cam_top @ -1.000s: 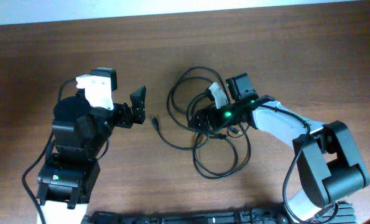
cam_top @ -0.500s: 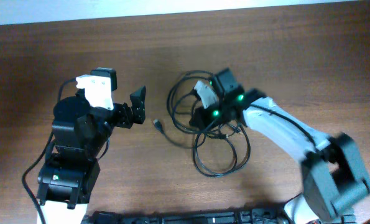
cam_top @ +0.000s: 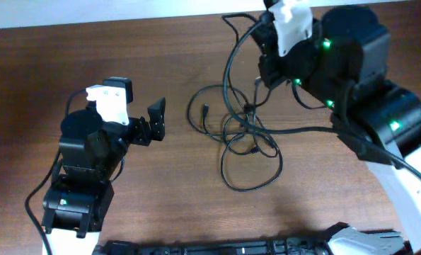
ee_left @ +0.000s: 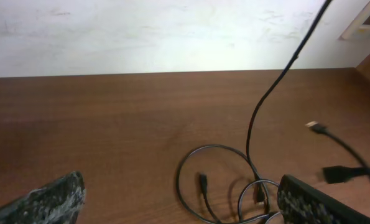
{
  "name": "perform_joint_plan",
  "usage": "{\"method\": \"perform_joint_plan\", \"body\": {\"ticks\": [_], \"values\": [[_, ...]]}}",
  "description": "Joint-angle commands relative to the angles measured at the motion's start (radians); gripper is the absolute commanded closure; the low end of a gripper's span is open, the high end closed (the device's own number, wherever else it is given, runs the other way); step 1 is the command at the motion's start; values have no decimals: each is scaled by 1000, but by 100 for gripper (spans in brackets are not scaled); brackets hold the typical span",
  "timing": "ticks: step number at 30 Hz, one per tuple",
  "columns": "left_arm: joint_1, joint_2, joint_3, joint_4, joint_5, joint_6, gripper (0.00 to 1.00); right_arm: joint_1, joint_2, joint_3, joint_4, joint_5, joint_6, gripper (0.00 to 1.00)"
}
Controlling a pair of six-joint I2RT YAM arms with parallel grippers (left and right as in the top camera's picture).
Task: Untangle cables
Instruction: 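Lift the grasped cable with the right gripper and carry it to the right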
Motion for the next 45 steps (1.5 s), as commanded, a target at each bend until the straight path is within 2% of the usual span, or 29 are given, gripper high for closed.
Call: {"method": "perform_joint_plan", "body": {"ticks": [1, 3, 5, 7, 14, 17, 20, 25, 29, 34, 37, 40, 45], "values": [[1, 0, 3, 2, -7, 16, 1, -2, -27, 24, -48, 243, -108, 96], [1, 0, 3, 2, -7, 16, 1, -2, -14, 24, -120, 388, -132, 96], [1, 0, 3, 2, -7, 16, 1, -3, 23, 23, -267, 590, -134, 96], [1, 0, 3, 2, -7, 16, 1, -13, 56, 22, -379, 661, -132, 96], [1, 0, 3, 2, -7, 16, 1, -101, 104, 21, -453, 584, -129, 96], [1, 0, 3, 2, -7, 16, 1, -140, 104, 21, -581, 456, -129, 96], [1, 0, 3, 2, -7, 16, 1, -174, 104, 2, -657, 441, -130, 96], [1, 0, 3, 2, -7, 16, 1, -292, 104, -6, -636, 442, -111, 96], [1, 0, 3, 2, -7, 16, 1, -418, 103, -5, -547, 437, 27, 96], [1, 0, 3, 2, -7, 16, 1, -407, 48, 98, -411, 336, 29, 96], [1, 0, 3, 2, -7, 16, 1, -407, -40, 184, -159, 296, 28, 96], [1, 0, 3, 2, -7, 16, 1, -407, -108, 187, 113, 295, 28, 96], [1, 0, 3, 2, -8, 16, 1, -407, -134, 186, 438, 292, 27, 96]]}}
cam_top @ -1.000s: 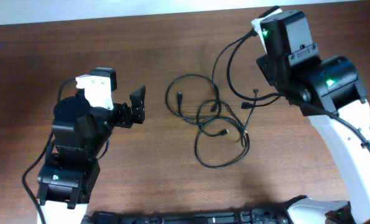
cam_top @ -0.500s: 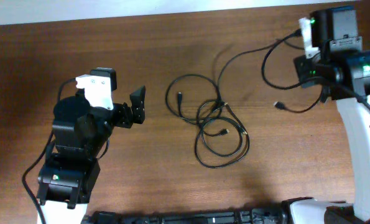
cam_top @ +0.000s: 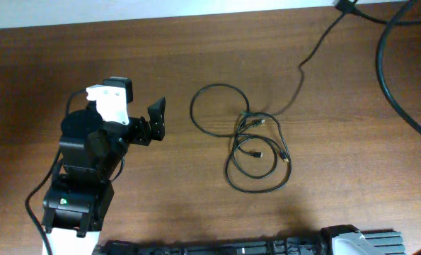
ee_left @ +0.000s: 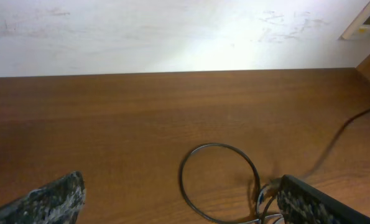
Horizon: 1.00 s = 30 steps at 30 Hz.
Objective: Untangle cables
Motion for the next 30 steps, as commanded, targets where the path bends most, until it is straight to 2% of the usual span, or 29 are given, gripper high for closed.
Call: {"method": "perform_joint_plan", "body": {"ticks": [1, 3, 6, 9, 11, 13, 17, 21, 25, 30], "values": [[1, -2, 3, 1, -7, 16, 1, 5, 20, 3, 106, -26, 3, 96], [1, -2, 3, 1, -8, 16, 1, 5, 26, 3, 133, -31, -66, 96], [1, -2, 3, 1, -7, 16, 1, 5, 45, 3, 86, 57, -178, 96], [1, -2, 3, 1, -8, 16, 1, -25, 100, 3, 22, 380, -213, 96], [1, -2, 3, 1, -7, 16, 1, -72, 135, 3, -3, 482, -213, 96], [1, -2, 3, 0, -7, 16, 1, -180, 194, 3, -51, 548, -213, 96], [1, -2, 3, 1, -7, 16, 1, -323, 239, 3, -127, 557, -171, 96], [1, -2, 3, 1, -7, 16, 1, -517, 256, 3, -291, 552, 32, 96], [1, -2, 3, 1, -7, 16, 1, -627, 256, 2, -378, 356, 62, 96], [1, -2, 3, 0, -7, 16, 1, -644, 291, 2, -466, 166, 62, 96]]}}
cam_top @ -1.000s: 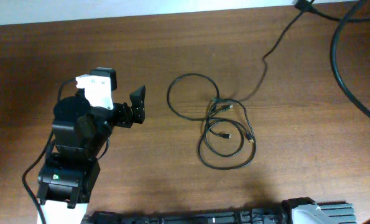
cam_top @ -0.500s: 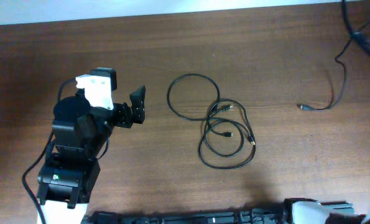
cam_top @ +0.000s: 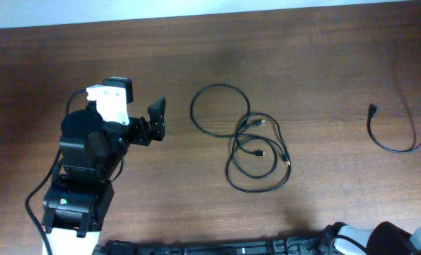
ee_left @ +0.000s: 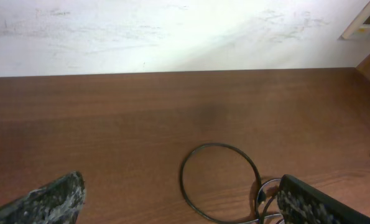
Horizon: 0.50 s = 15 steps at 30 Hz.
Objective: Untangle cables
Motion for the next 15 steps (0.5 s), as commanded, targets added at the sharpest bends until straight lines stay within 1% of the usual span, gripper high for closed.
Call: {"method": "perform_joint_plan", "body": {"ticks": [1, 7, 9, 11, 15], "values": [[1, -2, 3, 2, -7, 16, 1, -3, 47, 4, -49, -123, 12, 96], [1, -2, 3, -1, -7, 16, 1, -4, 203, 4, -158, -143, 7, 96], [1, -2, 3, -1, -7, 16, 1, -3, 242, 4, -162, -143, -58, 96], [1, -2, 3, -1, -7, 16, 1, -3, 292, 4, -185, -143, -173, 96], [1, -2, 3, -1, -7, 16, 1, -3, 375, 4, -229, -140, -301, 96]]}}
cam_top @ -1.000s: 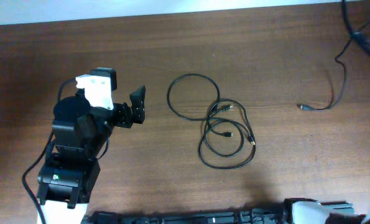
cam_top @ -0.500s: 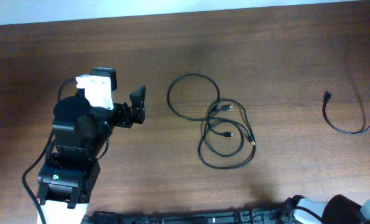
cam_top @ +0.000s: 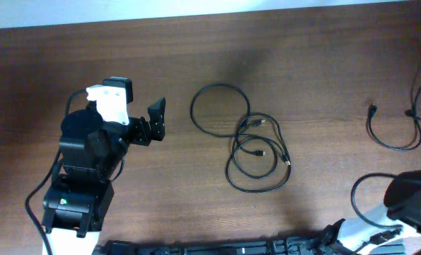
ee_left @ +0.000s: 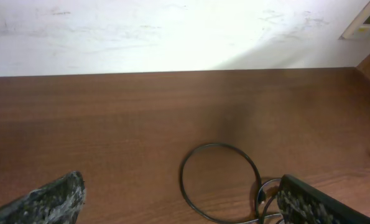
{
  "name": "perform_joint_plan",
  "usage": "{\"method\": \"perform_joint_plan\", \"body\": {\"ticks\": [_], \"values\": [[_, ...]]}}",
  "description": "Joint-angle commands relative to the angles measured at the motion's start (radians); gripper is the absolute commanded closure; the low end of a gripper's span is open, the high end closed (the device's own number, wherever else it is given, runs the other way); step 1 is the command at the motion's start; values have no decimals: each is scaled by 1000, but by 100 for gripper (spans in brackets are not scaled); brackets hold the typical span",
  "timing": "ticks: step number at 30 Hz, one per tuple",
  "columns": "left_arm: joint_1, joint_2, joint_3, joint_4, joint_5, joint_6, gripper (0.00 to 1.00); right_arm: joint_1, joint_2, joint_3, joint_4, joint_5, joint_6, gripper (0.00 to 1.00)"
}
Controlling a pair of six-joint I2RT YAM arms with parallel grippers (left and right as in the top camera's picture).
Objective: Untangle cables
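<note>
A tangle of thin black cables (cam_top: 247, 125) lies mid-table: one round loop on the left joined to several overlapping loops on the right. A separate black cable (cam_top: 384, 144) lies apart near the right edge, its plug end pointing up. My left gripper (cam_top: 156, 119) is open, left of the tangle and clear of it. In the left wrist view the round cable loop (ee_left: 219, 180) lies ahead between the spread left gripper (ee_left: 181, 205) fingers. The right gripper is out of view.
The brown wooden table (cam_top: 316, 64) runs back to a white wall (ee_left: 172, 31). A dark part of the right arm (cam_top: 412, 197) with its own cable loop shows at the bottom right corner. A black rail runs along the front edge.
A dark part of the right arm now shows higher in the bottom right corner. The separated cable still lies at the right edge. The left arm and the tangle have not moved.
The right gripper first held one cable raised at the back above a larger tangle. Then that cable stretched off to the top right and the pile was smaller. Then it lay alone at the right edge, where it stays. The left gripper stayed open throughout.
</note>
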Motion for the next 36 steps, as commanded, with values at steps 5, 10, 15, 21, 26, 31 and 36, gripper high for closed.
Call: {"method": "perform_joint_plan", "body": {"ticks": [5, 10, 15, 21, 26, 31, 36], "values": [[1, -2, 3, -1, -7, 16, 1, -3, 67, 4, -47, 183, -274, 96], [1, -2, 3, -2, -7, 16, 1, -7, 67, -42, -25, 183, -367, 93], [1, -2, 3, -13, -7, 16, 1, -73, 67, -209, 173, 124, -447, 90], [1, -2, 3, -156, -7, 16, 1, -99, 67, -359, 242, -119, -393, 65], [1, -2, 3, -283, -8, 16, 1, -99, 67, -359, 132, -553, -286, 53], [1, 4, 3, -311, -7, 16, 1, -91, 67, -359, -53, -893, -286, 45], [1, 5, 3, -311, -8, 16, 1, 84, 67, -362, -211, -973, -286, 42]]}}
